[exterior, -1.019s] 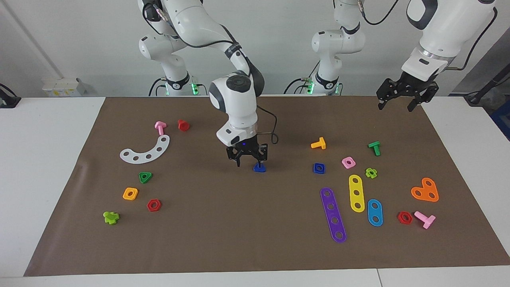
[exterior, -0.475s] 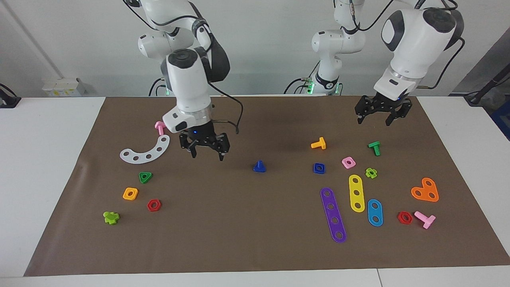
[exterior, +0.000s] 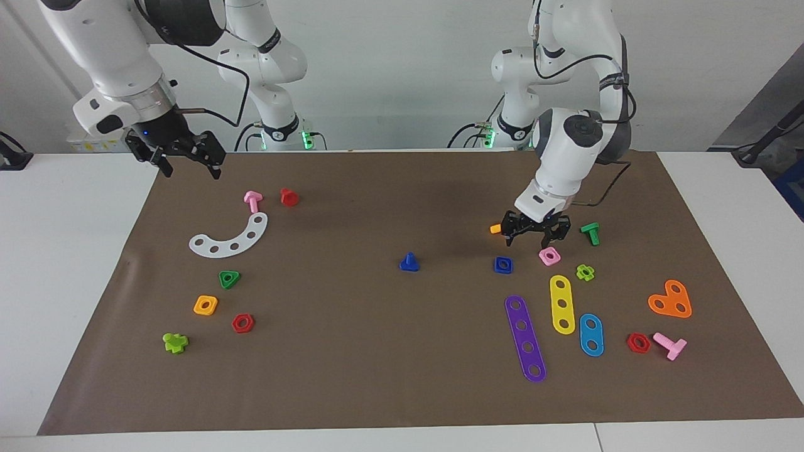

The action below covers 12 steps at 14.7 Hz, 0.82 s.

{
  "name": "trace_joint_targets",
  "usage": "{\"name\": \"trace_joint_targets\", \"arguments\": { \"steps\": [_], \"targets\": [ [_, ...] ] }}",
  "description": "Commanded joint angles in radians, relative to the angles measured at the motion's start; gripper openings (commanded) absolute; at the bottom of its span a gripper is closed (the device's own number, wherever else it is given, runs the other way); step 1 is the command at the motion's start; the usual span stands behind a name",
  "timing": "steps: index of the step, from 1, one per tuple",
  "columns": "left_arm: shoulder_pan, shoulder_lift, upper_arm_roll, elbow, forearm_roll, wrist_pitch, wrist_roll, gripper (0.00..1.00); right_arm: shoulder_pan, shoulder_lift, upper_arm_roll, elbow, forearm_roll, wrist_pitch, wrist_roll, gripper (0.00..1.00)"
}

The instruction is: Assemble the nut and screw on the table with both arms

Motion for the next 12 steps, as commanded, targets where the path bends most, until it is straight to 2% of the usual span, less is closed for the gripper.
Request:
{"name": "trace_joint_targets", "arguments": {
  "steps": [1, 5, 10, 11, 12],
  "targets": [
    [-0.027, 0.056, 0.004, -0.002, 0.059, 0.076, -0.051, 0.92, -0.013, -0.01, 0.008, -0.021, -0.006, 0.0, -0.065, 1.0],
    [-0.05, 0.125, 0.002, 0.012, 0.082, 0.118, -0.075, 0.92, -0.019, -0.017, 0.01, -0.03, -0.006, 0.0, -0.07, 1.0],
    [-0.051, 0.136, 0.002, 0.005, 0.086, 0.121, -0.075, 0.88, -0.019, -0.005, 0.011, -0.004, -0.007, 0.004, -0.062, 1.0],
    [-0.051, 0.134, 0.002, 0.005, 0.086, 0.121, -0.075, 0.85, -0.019, -0.004, 0.011, -0.003, -0.007, 0.004, -0.061, 1.0],
    [-0.051, 0.136, 0.002, 0.005, 0.086, 0.121, -0.077, 0.77, -0.018, -0.005, 0.013, -0.001, -0.007, 0.004, -0.059, 1.0]
  ]
}}
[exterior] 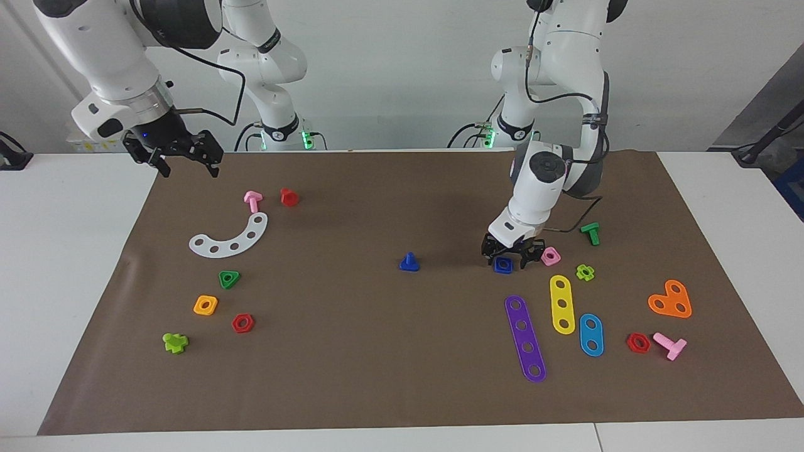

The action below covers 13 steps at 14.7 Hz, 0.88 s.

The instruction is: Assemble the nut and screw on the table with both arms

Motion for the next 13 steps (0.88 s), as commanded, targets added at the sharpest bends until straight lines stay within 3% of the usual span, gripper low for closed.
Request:
{"name": "trace_joint_targets", "arguments": {
  "steps": [1, 3, 8, 11, 13],
  "targets": [
    [-0.011, 0.005, 0.008, 0.002, 0.024, 0.01, -0.026, 0.71, -0.013, -0.01, 0.013, 0.005, -0.004, 0.0, -0.005, 1.0],
    [-0.011, 0.003, 0.008, 0.002, 0.024, 0.007, -0.026, 0.63, -0.013, -0.015, 0.014, 0.005, -0.003, -0.008, 0.01, 1.0],
    [-0.011, 0.003, 0.008, -0.005, 0.024, 0.005, -0.026, 0.63, -0.025, -0.012, 0.03, 0.005, -0.003, -0.009, 0.039, 1.0],
    [-0.011, 0.003, 0.008, -0.005, 0.024, 0.002, -0.027, 0.63, -0.129, -0.014, 0.132, 0.002, -0.01, -0.034, 0.039, 1.0],
    [-0.011, 0.003, 0.008, -0.005, 0.024, -0.001, -0.027, 0.63, -0.111, -0.014, 0.125, 0.0, -0.012, -0.032, 0.045, 1.0]
  ]
}}
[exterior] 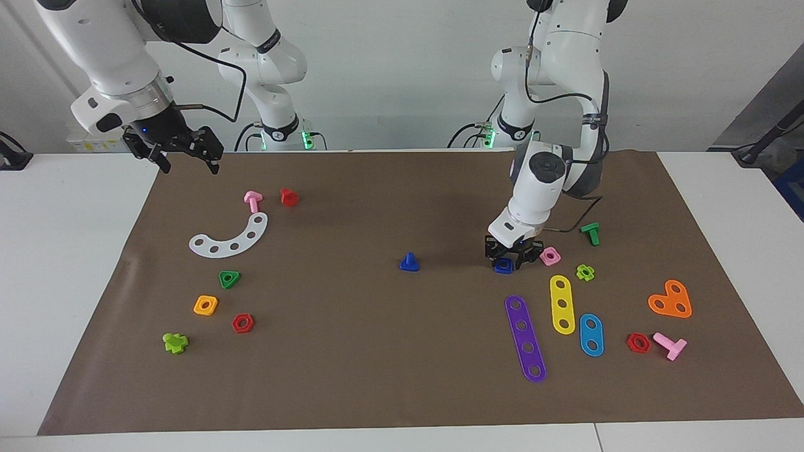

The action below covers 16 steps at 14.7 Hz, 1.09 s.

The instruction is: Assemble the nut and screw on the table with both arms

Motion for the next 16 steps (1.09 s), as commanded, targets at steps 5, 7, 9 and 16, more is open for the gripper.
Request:
{"name": "trace_joint_targets", "arguments": {
  "steps": [5, 7, 9, 16],
  "targets": [
    [-0.012, -0.001, 0.008, -0.01, 0.023, 0.0, -0.025, 0.63, 0.019, -0.011, -0.028, -0.003, -0.005, -0.011, 0.02, 1.0],
    [-0.018, -0.001, 0.008, -0.011, 0.023, 0.0, -0.028, 0.62, 0.019, -0.013, -0.028, -0.004, -0.002, -0.011, 0.018, 1.0],
    [-0.016, -0.001, 0.008, -0.013, 0.023, 0.0, -0.03, 0.6, 0.013, -0.019, -0.028, -0.009, 0.006, -0.005, 0.018, 1.0],
    [-0.018, -0.016, 0.002, 0.073, 0.023, -0.145, -0.114, 0.0, 0.021, -0.02, -0.017, -0.01, 0.008, -0.004, 0.011, 1.0]
  ]
}}
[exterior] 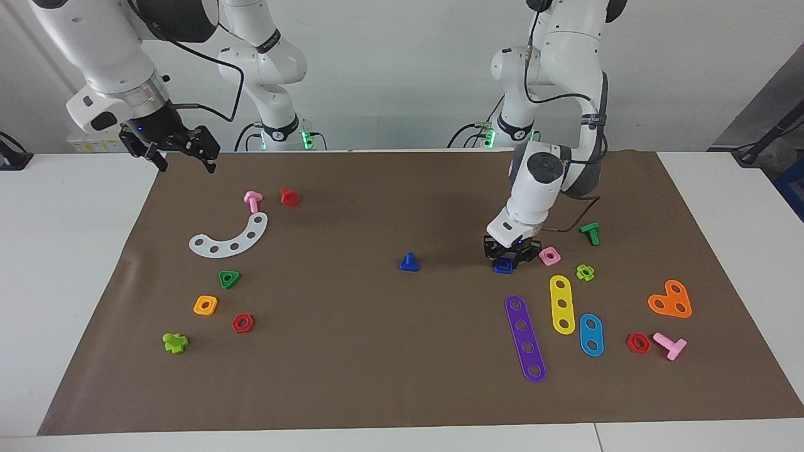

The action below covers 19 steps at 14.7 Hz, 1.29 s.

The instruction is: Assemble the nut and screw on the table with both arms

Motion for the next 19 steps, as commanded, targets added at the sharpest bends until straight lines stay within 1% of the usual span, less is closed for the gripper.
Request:
{"name": "trace_joint_targets", "arguments": {
  "steps": [1, 2, 4, 7, 9, 10, 12, 15, 19],
  "targets": [
    [-0.013, -0.009, -0.01, 0.095, 0.023, -0.155, -0.056, 0.0, 0.004, -0.017, 0.002, -0.01, 0.009, -0.005, 0.006, 1.0],
    [-0.013, -0.005, -0.013, 0.136, 0.023, -0.195, -0.076, 0.0, 0.004, -0.017, 0.002, -0.01, 0.008, -0.003, 0.006, 1.0],
    [-0.037, 0.006, -0.021, 0.202, 0.023, -0.226, -0.137, 0.0, 0.002, -0.017, 0.002, -0.01, 0.009, -0.005, 0.006, 1.0],
    [-0.091, 0.03, -0.022, 0.273, 0.026, -0.235, -0.243, 0.0, 0.004, -0.017, 0.002, -0.01, 0.009, -0.005, 0.006, 1.0],
    [-0.133, 0.052, -0.034, 0.314, 0.077, -0.235, -0.338, 0.0, 0.002, -0.017, 0.002, -0.01, 0.009, -0.005, 0.006, 1.0],
    [-0.133, 0.061, -0.063, 0.322, 0.107, -0.234, -0.393, 0.0, 0.004, -0.017, 0.002, -0.01, 0.009, -0.005, 0.006, 1.0],
    [-0.136, 0.086, -0.111, 0.342, 0.125, -0.229, -0.456, 0.0, 0.004, -0.017, 0.002, -0.01, 0.009, -0.003, 0.006, 1.0],
    [-0.211, 0.121, -0.116, 0.374, 0.147, -0.231, -0.519, 0.0, 0.004, -0.017, 0.002, -0.01, 0.009, -0.005, 0.006, 1.0],
    [-0.243, 0.127, -0.117, 0.39, 0.148, -0.226, -0.544, 0.0, 0.004, -0.017, 0.002, -0.01, 0.008, -0.005, 0.006, 1.0]
  ]
}}
